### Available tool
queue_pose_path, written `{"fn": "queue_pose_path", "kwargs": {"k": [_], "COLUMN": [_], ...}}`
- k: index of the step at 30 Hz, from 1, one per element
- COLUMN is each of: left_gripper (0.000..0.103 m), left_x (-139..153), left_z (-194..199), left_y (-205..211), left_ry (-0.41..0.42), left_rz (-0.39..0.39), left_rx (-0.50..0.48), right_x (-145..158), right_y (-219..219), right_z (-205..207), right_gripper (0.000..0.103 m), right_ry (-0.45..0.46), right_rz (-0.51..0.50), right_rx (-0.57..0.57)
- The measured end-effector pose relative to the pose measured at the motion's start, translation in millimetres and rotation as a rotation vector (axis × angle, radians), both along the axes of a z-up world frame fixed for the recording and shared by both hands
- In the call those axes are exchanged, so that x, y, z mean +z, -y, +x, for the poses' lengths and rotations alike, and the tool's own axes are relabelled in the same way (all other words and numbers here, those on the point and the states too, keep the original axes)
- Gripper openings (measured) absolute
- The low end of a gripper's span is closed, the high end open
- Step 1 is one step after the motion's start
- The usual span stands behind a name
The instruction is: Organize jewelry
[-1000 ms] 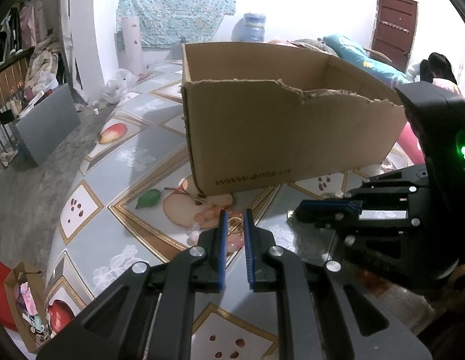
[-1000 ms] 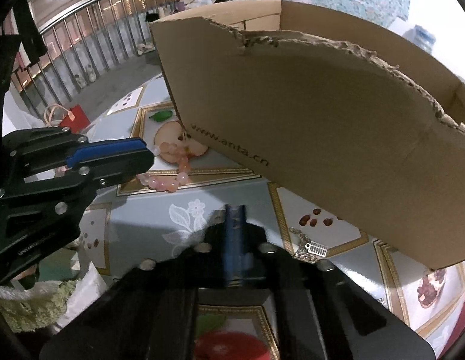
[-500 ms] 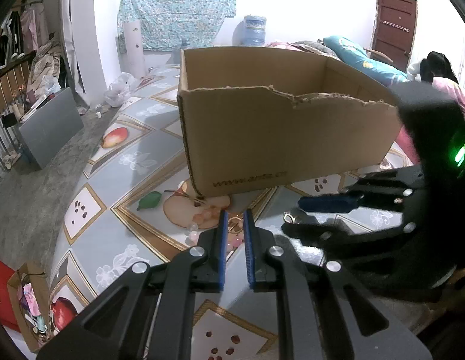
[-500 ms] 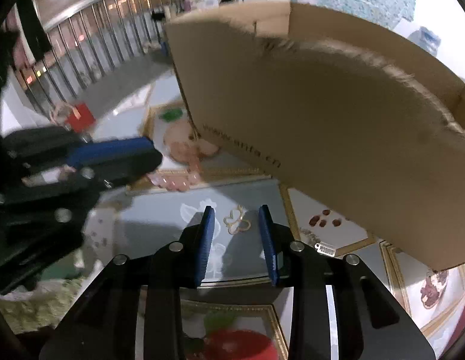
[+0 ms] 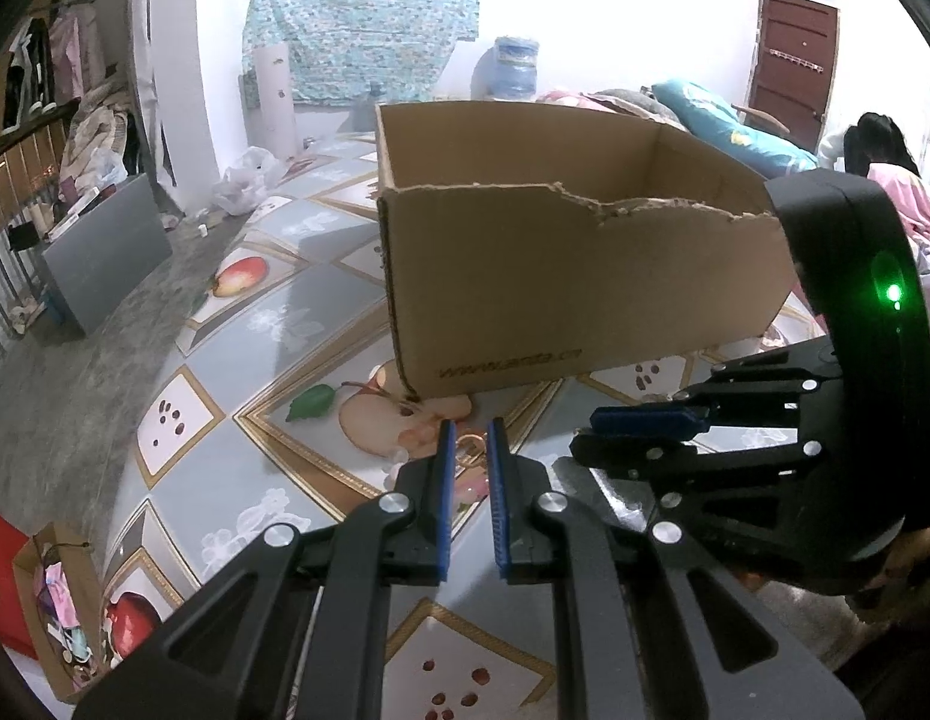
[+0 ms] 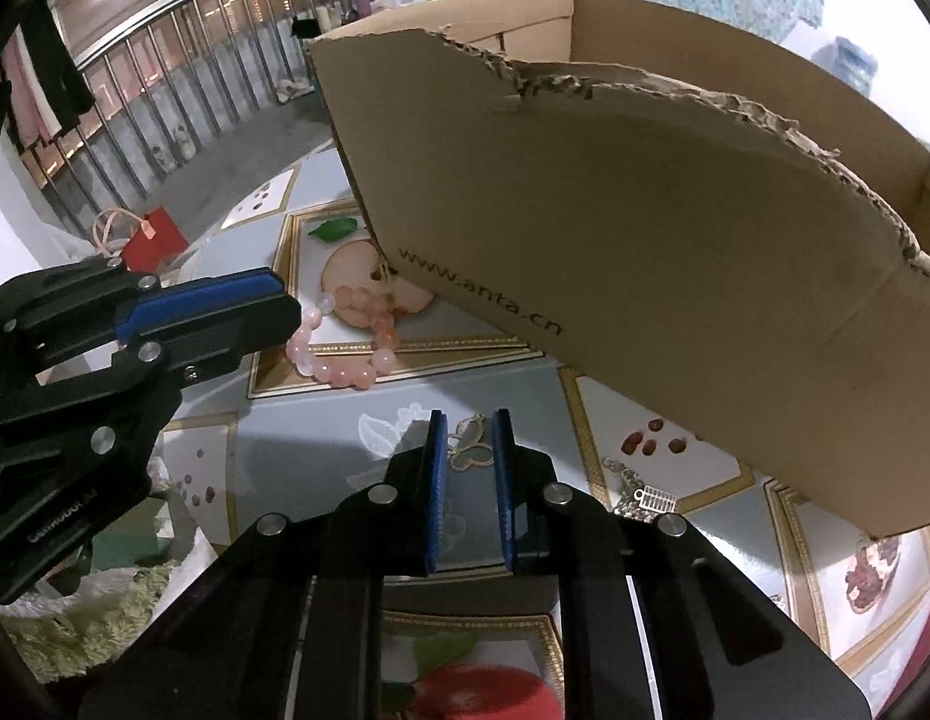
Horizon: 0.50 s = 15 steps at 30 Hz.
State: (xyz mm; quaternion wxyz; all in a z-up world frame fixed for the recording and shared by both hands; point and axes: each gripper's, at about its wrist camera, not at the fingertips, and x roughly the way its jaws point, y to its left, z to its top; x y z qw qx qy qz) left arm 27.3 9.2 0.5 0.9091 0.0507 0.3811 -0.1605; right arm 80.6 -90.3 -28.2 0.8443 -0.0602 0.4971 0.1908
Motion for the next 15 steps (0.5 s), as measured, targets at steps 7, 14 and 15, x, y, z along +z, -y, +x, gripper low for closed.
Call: {"fn": "queue_pose_path", "kwargs": {"k": [7, 14, 15], "left_gripper": [0.010, 0.010, 0.010], "left_x": [5, 44, 51], "left_z": [-3, -11, -11], "left_y": [-4, -7, -6], "left_ry": [0.015, 0.091, 0.104], "left_rz": [-0.005, -0.070, -0.085], "left_rx": [0.006, -0.036, -0.045], "right_x": [12, 64, 74], "right_y": [7, 15, 19], "right_z": [-4, -13, -14], "right_gripper": [0.013, 0.013, 0.013], "right_ry": [0.010, 0.141, 0.166], "right_rz": [0.039, 0.103, 0.112], "right_rx": [-0.009, -0.015, -0.020]}}
